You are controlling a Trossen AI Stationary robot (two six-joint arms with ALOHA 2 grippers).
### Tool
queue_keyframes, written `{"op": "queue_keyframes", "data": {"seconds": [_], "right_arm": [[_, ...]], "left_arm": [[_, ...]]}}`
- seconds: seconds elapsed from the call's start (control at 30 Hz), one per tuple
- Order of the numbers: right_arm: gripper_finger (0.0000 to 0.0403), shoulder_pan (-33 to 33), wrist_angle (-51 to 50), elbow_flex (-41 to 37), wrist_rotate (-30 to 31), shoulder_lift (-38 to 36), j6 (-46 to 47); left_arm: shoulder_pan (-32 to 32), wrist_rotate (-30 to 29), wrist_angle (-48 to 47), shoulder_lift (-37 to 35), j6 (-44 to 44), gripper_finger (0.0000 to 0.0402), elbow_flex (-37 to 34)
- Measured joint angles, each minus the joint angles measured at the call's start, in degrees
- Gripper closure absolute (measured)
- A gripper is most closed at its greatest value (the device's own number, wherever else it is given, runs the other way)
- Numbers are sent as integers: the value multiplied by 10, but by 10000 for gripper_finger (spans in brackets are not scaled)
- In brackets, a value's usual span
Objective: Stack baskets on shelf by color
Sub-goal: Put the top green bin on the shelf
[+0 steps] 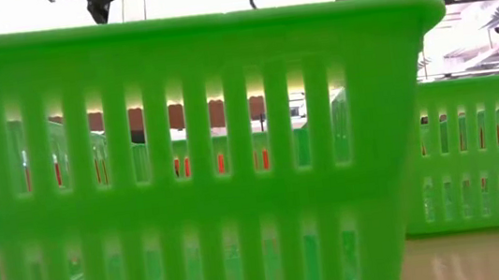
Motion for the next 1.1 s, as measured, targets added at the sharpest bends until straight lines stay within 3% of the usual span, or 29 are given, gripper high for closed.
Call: {"op": "queue_keyframes", "data": {"seconds": [0.57,0.7,0.9,1.1], "right_arm": [[217,-25,40,0,45,131,-28],[259,-29,42,0,56,122,-39],[380,-29,42,0,63,100,-50],[377,-29,42,0,80,67,-83]], "left_arm": [[-14,0,3,0,0,330,0],[-14,0,3,0,1,330,0],[-14,0,3,0,0,330,0],[-15,0,3,0,-16,332,0]]}}
